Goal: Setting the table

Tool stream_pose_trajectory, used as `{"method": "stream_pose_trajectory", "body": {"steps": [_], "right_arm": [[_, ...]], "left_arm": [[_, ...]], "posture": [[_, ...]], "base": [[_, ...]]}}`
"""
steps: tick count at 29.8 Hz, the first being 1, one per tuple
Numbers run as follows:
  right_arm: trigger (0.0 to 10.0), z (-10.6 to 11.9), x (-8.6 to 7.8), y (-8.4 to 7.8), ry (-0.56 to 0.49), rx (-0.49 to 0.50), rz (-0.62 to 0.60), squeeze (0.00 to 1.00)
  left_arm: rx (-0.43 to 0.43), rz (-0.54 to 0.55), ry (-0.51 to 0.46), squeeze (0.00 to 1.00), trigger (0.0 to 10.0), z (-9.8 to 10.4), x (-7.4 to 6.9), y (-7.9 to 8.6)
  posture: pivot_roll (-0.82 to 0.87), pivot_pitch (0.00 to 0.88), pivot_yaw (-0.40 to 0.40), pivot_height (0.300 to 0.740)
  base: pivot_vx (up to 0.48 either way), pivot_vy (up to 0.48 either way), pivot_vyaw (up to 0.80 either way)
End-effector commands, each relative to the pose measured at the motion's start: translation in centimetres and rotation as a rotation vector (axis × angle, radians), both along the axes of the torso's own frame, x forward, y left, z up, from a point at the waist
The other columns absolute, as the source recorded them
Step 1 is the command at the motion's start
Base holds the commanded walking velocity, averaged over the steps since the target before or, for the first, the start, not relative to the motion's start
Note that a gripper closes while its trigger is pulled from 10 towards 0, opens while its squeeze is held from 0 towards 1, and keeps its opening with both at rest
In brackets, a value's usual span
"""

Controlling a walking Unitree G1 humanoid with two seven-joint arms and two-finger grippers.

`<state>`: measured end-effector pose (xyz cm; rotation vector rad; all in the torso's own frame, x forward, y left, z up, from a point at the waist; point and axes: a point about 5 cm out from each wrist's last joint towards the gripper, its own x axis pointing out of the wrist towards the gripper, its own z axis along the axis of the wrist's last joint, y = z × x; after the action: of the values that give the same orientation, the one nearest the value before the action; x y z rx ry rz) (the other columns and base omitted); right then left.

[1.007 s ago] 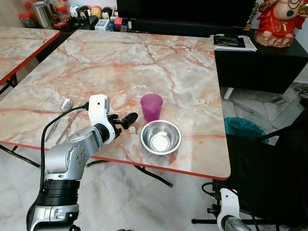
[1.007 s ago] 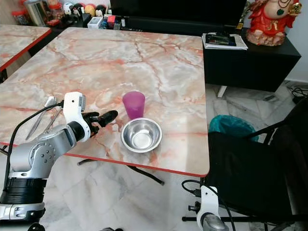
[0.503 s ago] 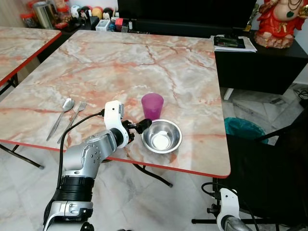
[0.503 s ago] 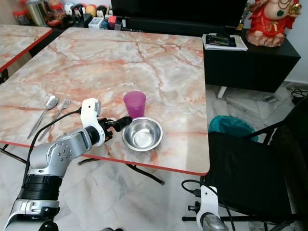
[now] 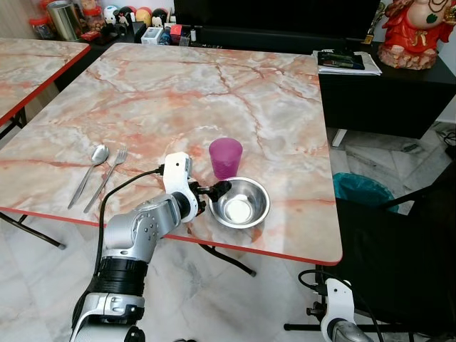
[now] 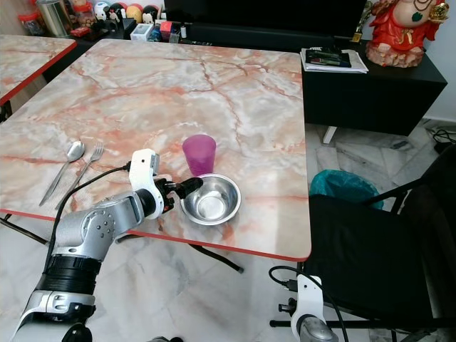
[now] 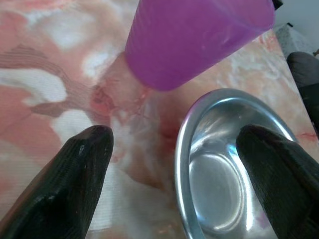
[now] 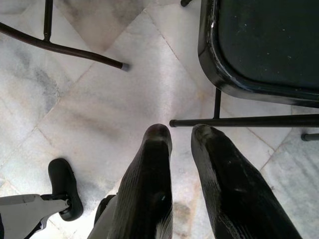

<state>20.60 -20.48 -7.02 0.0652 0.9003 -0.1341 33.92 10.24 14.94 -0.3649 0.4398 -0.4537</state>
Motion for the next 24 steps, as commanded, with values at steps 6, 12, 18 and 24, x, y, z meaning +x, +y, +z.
{"method": "stream_pose_trajectory", "body": {"steps": [6, 12, 18, 24], "right_arm": [[10.0, -0.17, -0.24, 0.10, 0.014, 0.007, -0.009, 0.00], [10.0, -0.18, -0.26, 0.12, 0.014, 0.007, -0.010, 0.00], [10.0, -0.19, -0.27, 0.12, 0.015, 0.006, -0.009, 0.00], [10.0, -0.18, -0.26, 0.12, 0.015, 0.007, -0.008, 0.00]], "left_arm": [[0.006, -0.006, 0.008, 0.00, 10.0, 0.11, 0.47, -0.84], [-0.002, -0.004, 0.006, 0.00, 10.0, 0.26, 0.69, -1.17], [-0.003, -0.006, 0.012, 0.00, 4.6, 0.13, 0.74, -1.39], [0.001, -0.006, 0.023, 0.00, 2.3, -0.05, 0.74, -1.36]], "posture": [[0.01, 0.108, -0.003, 0.736], [0.01, 0.109, -0.002, 0.736], [0.01, 0.109, -0.002, 0.736], [0.01, 0.109, -0.002, 0.736]], "base": [[0.000, 0.000, 0.00], [0.000, 0.000, 0.00], [0.000, 0.000, 0.00], [0.000, 0.000, 0.00]]}}
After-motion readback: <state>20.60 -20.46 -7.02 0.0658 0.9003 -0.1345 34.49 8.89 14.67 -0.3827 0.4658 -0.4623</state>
